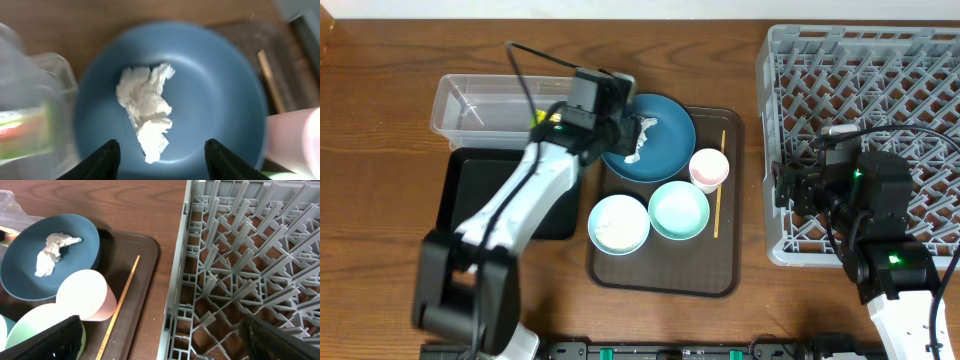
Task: Sort waste into correct bins and load items into the dishwasher rack
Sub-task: 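Grasp the crumpled white tissue on the blue plate with the left gripper, then move the tissue with the left gripper and release it into the clear bin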
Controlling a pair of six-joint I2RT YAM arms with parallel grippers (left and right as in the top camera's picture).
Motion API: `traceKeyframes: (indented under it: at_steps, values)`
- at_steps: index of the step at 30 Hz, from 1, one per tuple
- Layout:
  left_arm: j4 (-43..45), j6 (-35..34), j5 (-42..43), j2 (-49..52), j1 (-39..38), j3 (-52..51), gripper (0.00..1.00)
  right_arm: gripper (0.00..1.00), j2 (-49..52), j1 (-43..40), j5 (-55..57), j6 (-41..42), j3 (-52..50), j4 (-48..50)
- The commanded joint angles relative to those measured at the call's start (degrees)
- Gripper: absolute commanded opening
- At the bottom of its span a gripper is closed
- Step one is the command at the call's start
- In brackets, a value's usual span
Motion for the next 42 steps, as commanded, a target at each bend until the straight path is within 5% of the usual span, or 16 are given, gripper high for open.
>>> traceKeyframes:
  at_steps: [1,13,22,35,42]
  values:
    - [1.7,1.2,-0.3,4.3,-0.8,0.3,0.63,0.99,0.5,0.7,-0.2,0.6,1.2,0.0]
    - [5.9,1.2,-0.7,12.6,-1.0,0.3,0.61,0.99,1.3,0.7,-0.2,0.7,1.2,-0.1]
    - [5.9,1.1,-0.7,12.7,-1.0,0.3,0.06,0.99,1.4,0.7,-0.2,0.7,1.2,-0.1]
    - [2.4,-0.1,-1.0,-2.8,-0.7,0.4,0.06,0.99,1.4,0.7,-0.2,0.6,1.2,0.0]
    - [1.1,-0.1,-11.7,-9.3,3.2,0.4,0.06,0.99,1.4,0.7,-0.2,0.6,1.2,0.0]
